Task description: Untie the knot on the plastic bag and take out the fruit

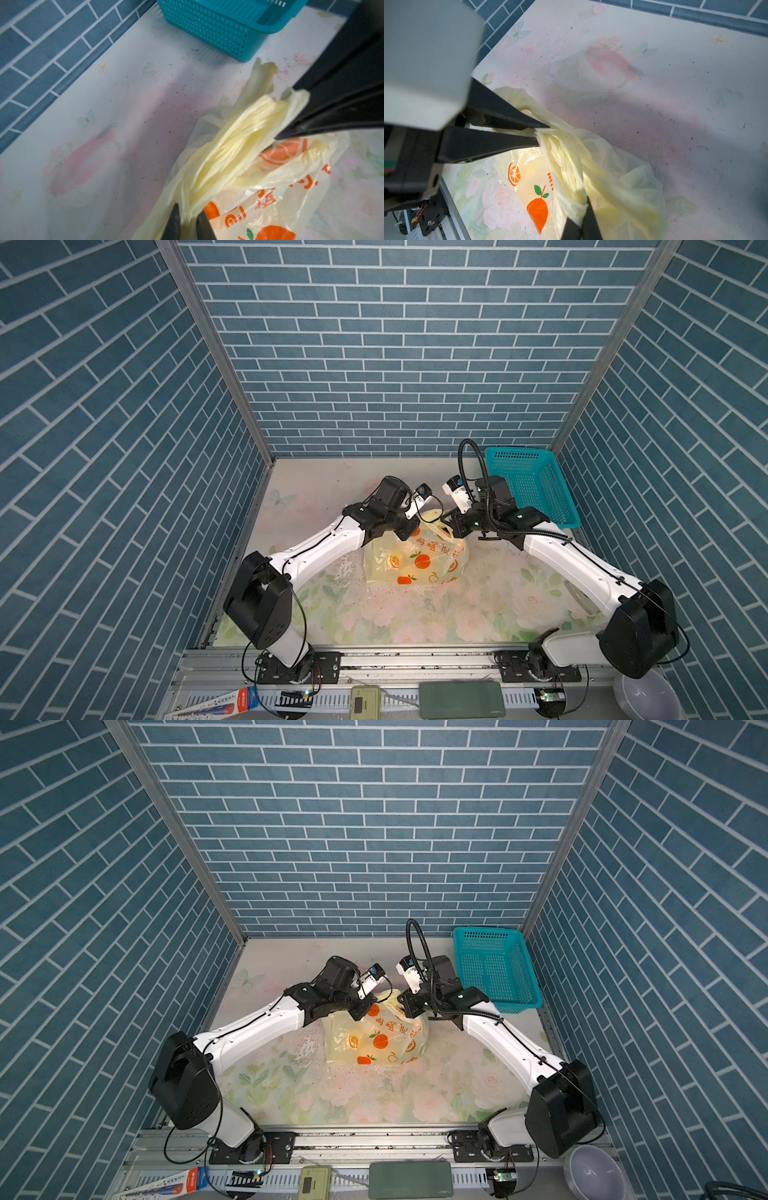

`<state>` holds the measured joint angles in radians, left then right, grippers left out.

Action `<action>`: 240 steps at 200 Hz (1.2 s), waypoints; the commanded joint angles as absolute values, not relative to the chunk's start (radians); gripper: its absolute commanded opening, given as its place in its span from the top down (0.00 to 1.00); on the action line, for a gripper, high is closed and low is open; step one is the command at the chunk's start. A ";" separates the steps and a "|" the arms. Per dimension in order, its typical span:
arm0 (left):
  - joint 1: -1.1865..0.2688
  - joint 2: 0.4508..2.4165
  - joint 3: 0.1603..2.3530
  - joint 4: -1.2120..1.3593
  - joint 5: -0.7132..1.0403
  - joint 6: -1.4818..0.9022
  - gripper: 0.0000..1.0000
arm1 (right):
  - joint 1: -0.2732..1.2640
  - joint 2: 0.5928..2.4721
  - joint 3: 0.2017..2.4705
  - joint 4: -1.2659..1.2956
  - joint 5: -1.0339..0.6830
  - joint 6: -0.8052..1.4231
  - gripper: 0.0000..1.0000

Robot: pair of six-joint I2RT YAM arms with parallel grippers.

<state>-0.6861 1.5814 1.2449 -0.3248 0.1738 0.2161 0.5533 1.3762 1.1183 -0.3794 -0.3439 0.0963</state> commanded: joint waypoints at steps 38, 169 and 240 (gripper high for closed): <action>-0.628 1.394 1.110 -0.279 0.148 0.148 0.95 | 0.430 1.315 1.059 -0.372 -0.322 0.190 1.00; -0.446 1.184 0.944 -0.168 0.157 0.012 0.42 | 0.342 1.257 0.978 -0.369 -0.284 0.284 1.00; -0.611 1.246 1.054 -0.198 0.137 0.066 0.00 | 0.345 1.229 1.012 -0.357 -0.362 0.244 1.00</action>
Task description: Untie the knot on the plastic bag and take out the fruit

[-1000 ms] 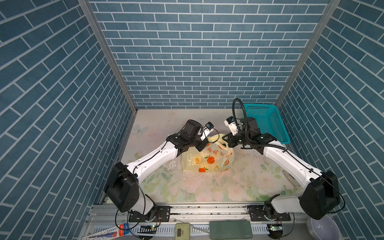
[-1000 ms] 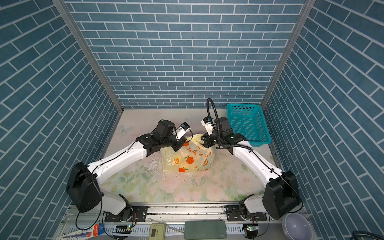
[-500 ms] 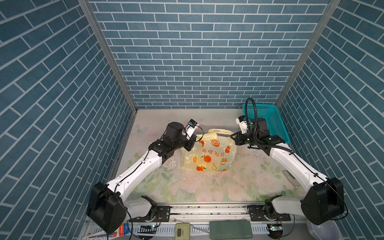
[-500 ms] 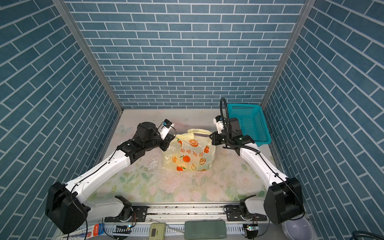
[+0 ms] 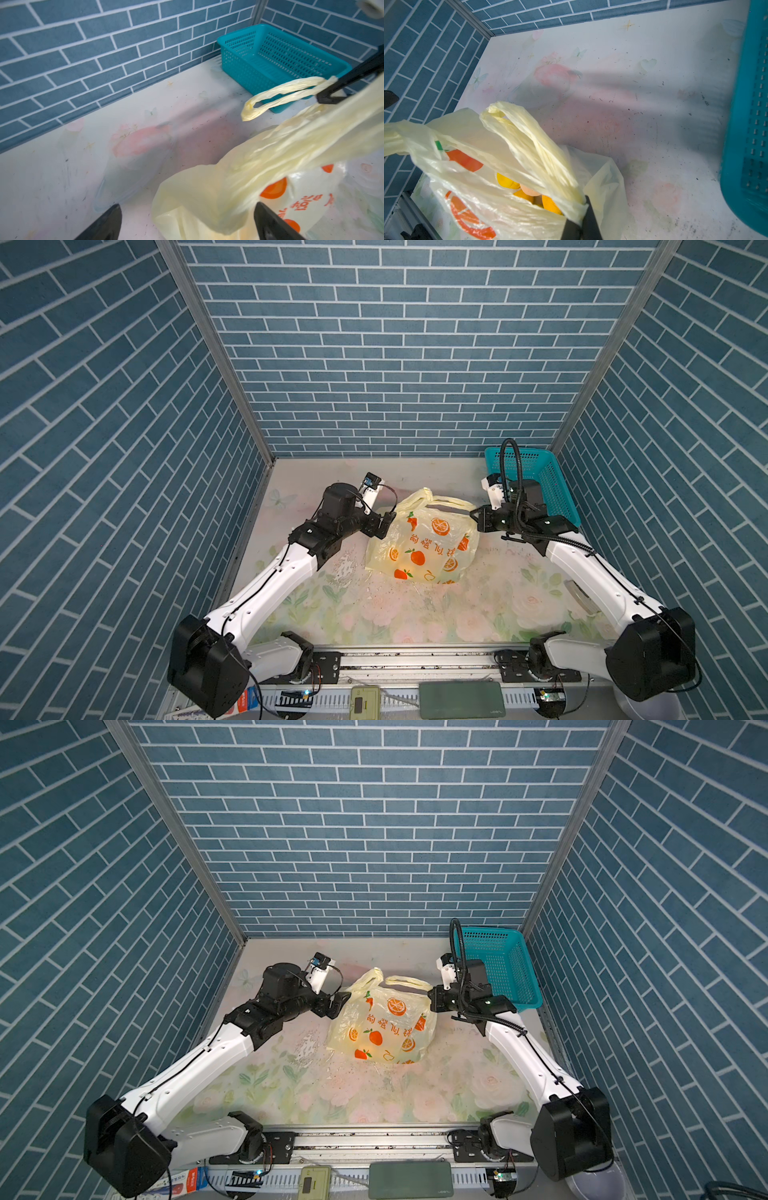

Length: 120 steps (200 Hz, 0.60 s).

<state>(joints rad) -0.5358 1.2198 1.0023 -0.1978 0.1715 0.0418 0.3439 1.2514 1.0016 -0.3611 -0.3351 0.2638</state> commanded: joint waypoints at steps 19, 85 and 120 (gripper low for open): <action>-0.680 1.270 1.065 -0.153 0.049 0.059 0.00 | 0.348 1.225 1.026 -0.357 -0.372 0.238 1.00; -0.726 1.382 1.158 0.015 -0.273 0.036 0.03 | 0.357 1.225 1.040 -0.327 -0.356 0.234 1.00; -0.644 1.423 1.210 0.013 -0.210 -0.023 0.48 | 0.357 1.232 1.044 -0.278 -0.318 0.249 1.00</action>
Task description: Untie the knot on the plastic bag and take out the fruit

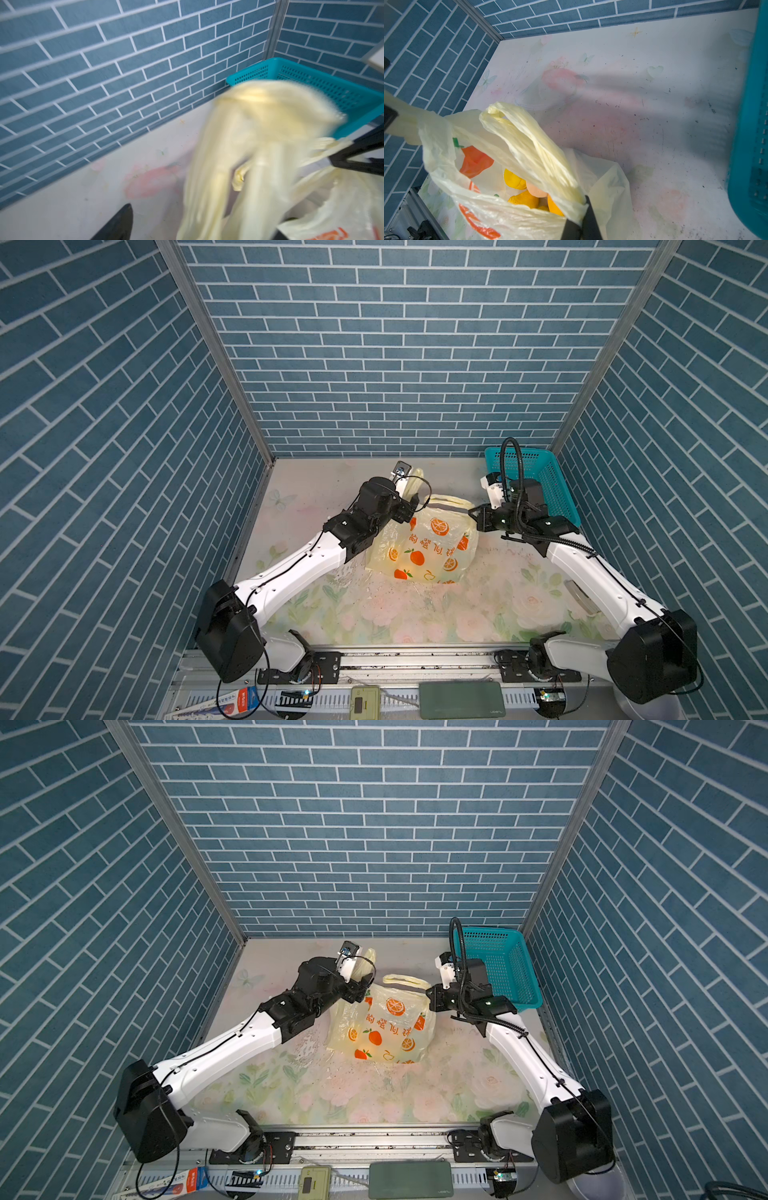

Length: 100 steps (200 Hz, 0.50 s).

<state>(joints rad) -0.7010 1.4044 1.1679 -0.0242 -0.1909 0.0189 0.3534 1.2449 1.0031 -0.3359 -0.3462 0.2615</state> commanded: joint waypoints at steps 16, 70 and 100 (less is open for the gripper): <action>-0.598 1.430 1.205 0.035 -0.159 -0.043 0.60 | 0.357 1.250 1.056 -0.253 -0.310 0.253 1.00; -0.459 1.515 1.281 0.088 -0.011 -0.049 0.86 | 0.346 1.358 1.144 -0.170 -0.270 0.217 1.00; -0.418 1.562 1.364 0.096 0.031 -0.039 0.96 | 0.330 1.395 1.204 -0.152 -0.270 0.204 1.00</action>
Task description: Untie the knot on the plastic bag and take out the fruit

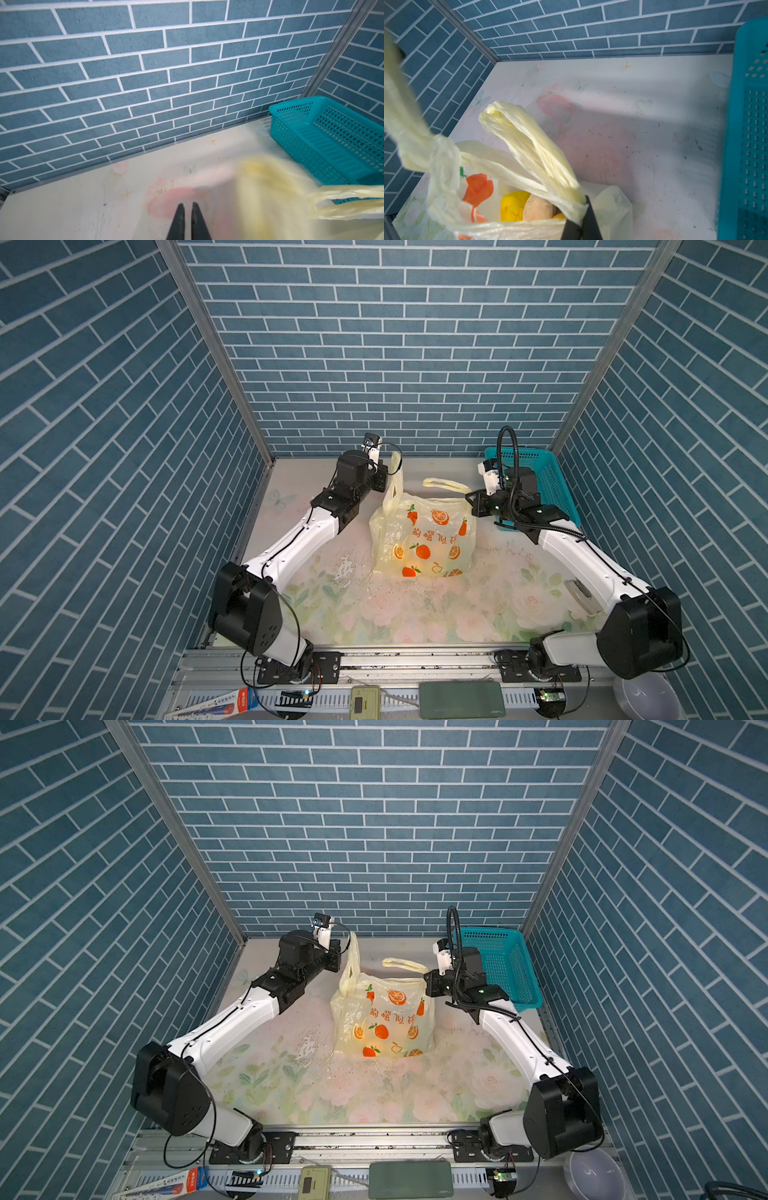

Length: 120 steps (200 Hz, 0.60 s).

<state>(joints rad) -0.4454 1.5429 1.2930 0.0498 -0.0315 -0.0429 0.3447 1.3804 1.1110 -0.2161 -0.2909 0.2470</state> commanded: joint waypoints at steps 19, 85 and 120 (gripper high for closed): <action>-0.404 1.580 1.401 0.092 0.065 -0.042 0.97 | 0.327 1.405 1.221 -0.152 -0.277 0.204 1.00; -0.460 1.368 1.167 -0.049 0.202 -0.115 0.02 | 0.327 1.387 1.189 -0.180 -0.264 0.250 1.00; -0.537 1.204 1.006 -0.178 0.157 -0.114 0.00 | 0.327 1.391 1.184 -0.195 -0.266 0.250 1.00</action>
<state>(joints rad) -0.4961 1.2976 1.0859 -0.0643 0.1669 -0.1013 0.3286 1.4044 1.1706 -0.2005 -0.2729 0.2382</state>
